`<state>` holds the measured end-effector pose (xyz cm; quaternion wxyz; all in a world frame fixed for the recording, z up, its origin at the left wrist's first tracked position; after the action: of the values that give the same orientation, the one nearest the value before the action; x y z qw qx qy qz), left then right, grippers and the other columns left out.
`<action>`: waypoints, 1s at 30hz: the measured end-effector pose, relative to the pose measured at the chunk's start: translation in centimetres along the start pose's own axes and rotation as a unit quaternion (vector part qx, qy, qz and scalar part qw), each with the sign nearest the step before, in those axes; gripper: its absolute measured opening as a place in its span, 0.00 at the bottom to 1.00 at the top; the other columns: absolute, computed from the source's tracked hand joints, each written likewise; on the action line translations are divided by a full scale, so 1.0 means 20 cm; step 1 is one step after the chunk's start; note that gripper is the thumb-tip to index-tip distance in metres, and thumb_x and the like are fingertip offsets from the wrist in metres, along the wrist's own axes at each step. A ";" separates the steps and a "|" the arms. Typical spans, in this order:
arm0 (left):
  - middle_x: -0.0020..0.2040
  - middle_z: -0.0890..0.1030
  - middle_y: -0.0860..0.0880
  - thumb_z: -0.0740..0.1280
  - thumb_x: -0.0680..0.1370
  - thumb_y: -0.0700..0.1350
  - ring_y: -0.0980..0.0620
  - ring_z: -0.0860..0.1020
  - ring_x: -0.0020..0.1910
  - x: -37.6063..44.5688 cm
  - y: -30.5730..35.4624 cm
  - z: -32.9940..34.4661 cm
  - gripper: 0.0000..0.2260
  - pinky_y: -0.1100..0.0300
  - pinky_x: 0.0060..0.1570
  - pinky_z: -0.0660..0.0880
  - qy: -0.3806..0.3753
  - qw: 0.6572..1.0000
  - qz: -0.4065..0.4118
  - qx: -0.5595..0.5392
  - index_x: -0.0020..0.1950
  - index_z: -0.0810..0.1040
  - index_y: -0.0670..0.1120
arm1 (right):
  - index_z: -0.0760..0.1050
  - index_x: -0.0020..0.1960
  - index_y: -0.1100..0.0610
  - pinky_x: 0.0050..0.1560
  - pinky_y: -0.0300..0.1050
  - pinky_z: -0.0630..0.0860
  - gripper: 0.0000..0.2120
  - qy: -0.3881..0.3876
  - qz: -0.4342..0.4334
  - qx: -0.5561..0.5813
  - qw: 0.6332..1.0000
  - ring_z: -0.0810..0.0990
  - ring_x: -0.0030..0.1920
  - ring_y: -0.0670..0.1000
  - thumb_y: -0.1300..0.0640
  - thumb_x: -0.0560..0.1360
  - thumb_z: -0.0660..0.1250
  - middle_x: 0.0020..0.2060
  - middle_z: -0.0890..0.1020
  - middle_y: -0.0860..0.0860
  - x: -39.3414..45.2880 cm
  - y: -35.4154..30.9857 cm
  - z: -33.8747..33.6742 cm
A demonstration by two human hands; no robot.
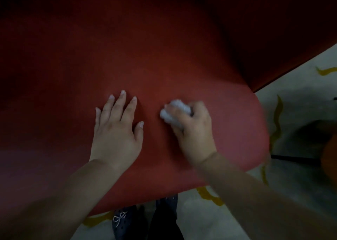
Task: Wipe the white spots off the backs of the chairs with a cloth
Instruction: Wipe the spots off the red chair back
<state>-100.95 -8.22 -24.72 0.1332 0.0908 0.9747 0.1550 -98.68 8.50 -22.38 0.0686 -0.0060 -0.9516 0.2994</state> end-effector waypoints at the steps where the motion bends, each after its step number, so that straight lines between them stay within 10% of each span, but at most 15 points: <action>1: 0.78 0.55 0.48 0.57 0.79 0.53 0.47 0.49 0.77 0.00 0.00 0.00 0.27 0.47 0.74 0.44 0.000 1.000 0.002 0.000 0.77 0.58 0.49 | 0.80 0.60 0.52 0.44 0.53 0.75 0.15 0.012 -0.006 -0.010 1.000 0.75 0.45 0.58 0.54 0.74 0.69 0.45 0.74 0.57 0.09 0.03 -0.02; 8: 0.78 0.55 0.47 0.59 0.79 0.52 0.46 0.50 0.77 -0.01 -0.02 0.01 0.26 0.45 0.74 0.45 0.001 1.000 0.019 -0.017 0.77 0.60 0.49 | 0.77 0.62 0.51 0.56 0.49 0.74 0.16 0.153 0.193 -0.054 0.968 0.74 0.50 0.54 0.52 0.75 0.69 0.49 0.71 0.54 -0.01 0.47 -0.30; 18: 0.77 0.59 0.46 0.60 0.79 0.43 0.45 0.54 0.76 -0.02 -0.09 -0.07 0.24 0.43 0.74 0.54 0.039 0.998 0.014 -0.046 0.75 0.64 0.44 | 0.80 0.57 0.52 0.44 0.54 0.75 0.12 -0.018 0.005 0.001 1.000 0.74 0.45 0.58 0.59 0.74 0.68 0.46 0.76 0.56 -0.03 -0.20 0.18; 26: 0.78 0.56 0.45 0.59 0.80 0.46 0.45 0.52 0.77 -0.11 -0.36 -0.13 0.25 0.44 0.74 0.52 0.046 0.998 -0.048 -0.013 0.77 0.59 0.45 | 0.79 0.60 0.51 0.55 0.49 0.74 0.14 0.168 0.162 -0.045 0.971 0.75 0.52 0.55 0.50 0.77 0.66 0.53 0.75 0.56 0.38 0.18 -0.08; 30: 0.78 0.56 0.45 0.60 0.80 0.45 0.44 0.52 0.77 -0.19 -0.46 -0.14 0.25 0.45 0.74 0.52 0.053 0.996 -0.069 -0.026 0.76 0.60 0.45 | 0.79 0.59 0.52 0.51 0.48 0.73 0.14 0.066 0.112 -0.017 0.991 0.75 0.52 0.58 0.55 0.74 0.67 0.53 0.76 0.57 0.30 -0.13 0.21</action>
<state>-99.36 -18.55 -24.20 0.0939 0.0112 0.9800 0.1748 -105.10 4.32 -23.45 0.0973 -0.1338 -0.9433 0.2877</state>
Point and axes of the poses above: each hand's wrist, its own x-axis towards the middle knuckle, its own z-axis out of the palm, y = z × x, the point moved 10 cm from there along x, towards the middle knuckle
